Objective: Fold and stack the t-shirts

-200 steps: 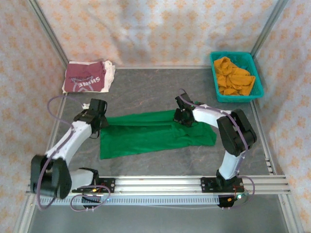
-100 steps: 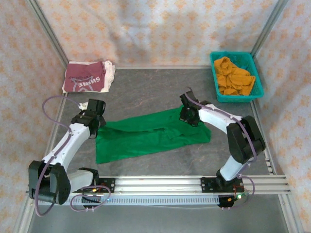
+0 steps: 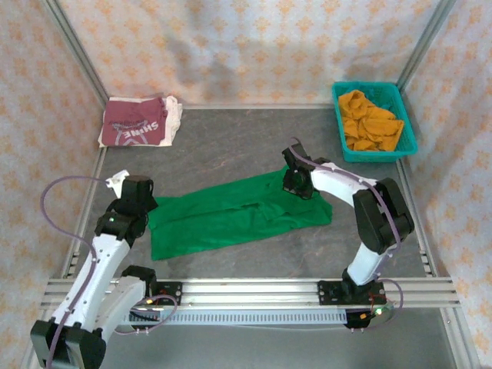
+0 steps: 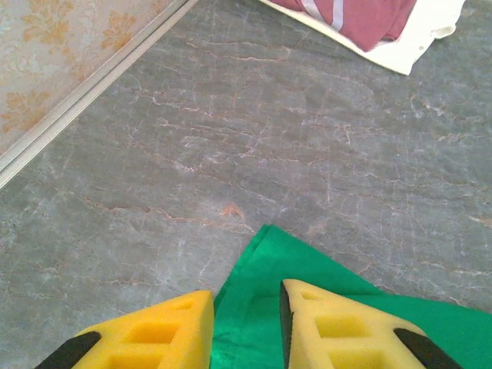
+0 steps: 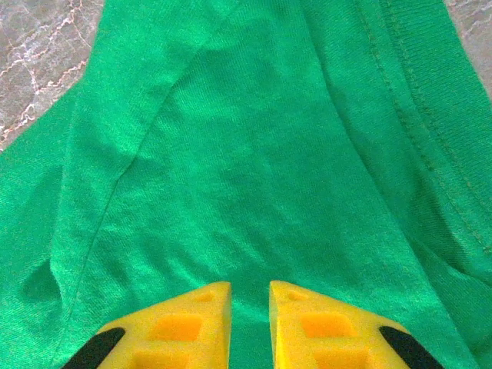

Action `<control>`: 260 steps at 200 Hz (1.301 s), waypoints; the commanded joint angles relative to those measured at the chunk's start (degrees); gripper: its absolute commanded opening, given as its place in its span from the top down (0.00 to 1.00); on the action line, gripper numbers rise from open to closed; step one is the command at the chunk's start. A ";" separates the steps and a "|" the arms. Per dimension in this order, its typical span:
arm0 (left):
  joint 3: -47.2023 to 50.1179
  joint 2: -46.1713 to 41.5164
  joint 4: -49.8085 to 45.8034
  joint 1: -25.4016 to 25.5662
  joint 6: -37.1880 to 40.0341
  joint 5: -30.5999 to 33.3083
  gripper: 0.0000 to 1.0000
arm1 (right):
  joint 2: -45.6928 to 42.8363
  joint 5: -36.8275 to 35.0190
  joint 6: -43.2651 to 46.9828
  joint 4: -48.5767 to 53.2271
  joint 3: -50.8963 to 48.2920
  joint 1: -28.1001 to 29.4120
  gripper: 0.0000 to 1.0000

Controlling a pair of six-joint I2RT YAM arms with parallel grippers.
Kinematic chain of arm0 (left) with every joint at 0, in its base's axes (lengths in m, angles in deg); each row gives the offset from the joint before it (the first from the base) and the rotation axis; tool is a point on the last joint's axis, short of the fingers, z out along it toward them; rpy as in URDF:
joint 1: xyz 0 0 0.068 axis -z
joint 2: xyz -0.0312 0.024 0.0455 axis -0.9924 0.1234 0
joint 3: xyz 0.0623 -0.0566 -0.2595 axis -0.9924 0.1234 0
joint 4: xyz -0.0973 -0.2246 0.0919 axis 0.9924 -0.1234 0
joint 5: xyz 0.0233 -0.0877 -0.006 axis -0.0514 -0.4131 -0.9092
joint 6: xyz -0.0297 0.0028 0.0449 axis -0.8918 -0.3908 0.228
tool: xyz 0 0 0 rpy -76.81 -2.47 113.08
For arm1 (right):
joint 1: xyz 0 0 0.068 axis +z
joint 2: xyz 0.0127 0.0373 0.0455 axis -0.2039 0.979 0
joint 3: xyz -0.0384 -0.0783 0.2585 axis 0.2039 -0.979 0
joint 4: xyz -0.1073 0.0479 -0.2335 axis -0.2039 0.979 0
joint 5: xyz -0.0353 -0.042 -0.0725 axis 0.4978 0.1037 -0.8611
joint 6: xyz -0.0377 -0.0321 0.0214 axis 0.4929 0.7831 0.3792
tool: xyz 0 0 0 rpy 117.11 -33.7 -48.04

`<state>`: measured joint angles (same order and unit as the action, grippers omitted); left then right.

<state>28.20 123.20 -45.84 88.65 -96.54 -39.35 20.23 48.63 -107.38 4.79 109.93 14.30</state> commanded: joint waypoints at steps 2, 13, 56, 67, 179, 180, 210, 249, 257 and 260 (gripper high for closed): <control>1.53 -2.44 3.25 -0.08 0.70 0.39 0.71 | 0.48 -1.10 1.23 0.35 1.33 -0.83 0.79; 1.80 -0.80 6.11 -0.03 2.91 -2.67 0.71 | 0.77 -0.94 1.67 0.39 1.61 -0.82 0.79; -10.17 24.91 7.14 0.96 9.50 -10.85 0.71 | 4.53 -1.20 3.12 1.88 5.31 -0.84 0.79; -13.11 31.02 7.64 1.51 11.12 -11.56 0.73 | 5.73 -3.26 3.37 2.96 6.66 -0.84 0.80; -11.70 38.99 9.05 2.05 4.85 -16.21 0.75 | 32.60 -1.09 4.04 5.32 35.20 -1.90 0.82; -11.74 38.87 8.95 2.07 4.83 -16.30 0.75 | 32.96 -0.85 4.11 5.36 35.82 -1.98 0.82; -13.56 36.25 4.82 5.19 6.18 -17.90 0.75 | 37.47 3.66 7.43 6.00 53.21 -3.14 0.81; -15.04 39.17 6.49 4.31 6.49 -17.55 0.73 | 29.17 -1.91 9.44 10.84 54.80 -2.86 0.79; -16.15 41.12 7.27 4.03 6.73 -18.24 0.74 | 26.37 -2.55 8.91 10.54 50.65 -2.62 0.78; -16.48 41.90 7.47 4.02 6.87 -18.40 0.74 | 25.41 -2.91 8.65 10.35 48.91 -2.53 0.78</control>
<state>14.91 160.88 -38.19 93.74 -90.42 -56.68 55.14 49.50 -99.82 11.22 164.99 11.22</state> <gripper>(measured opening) 0.265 0.214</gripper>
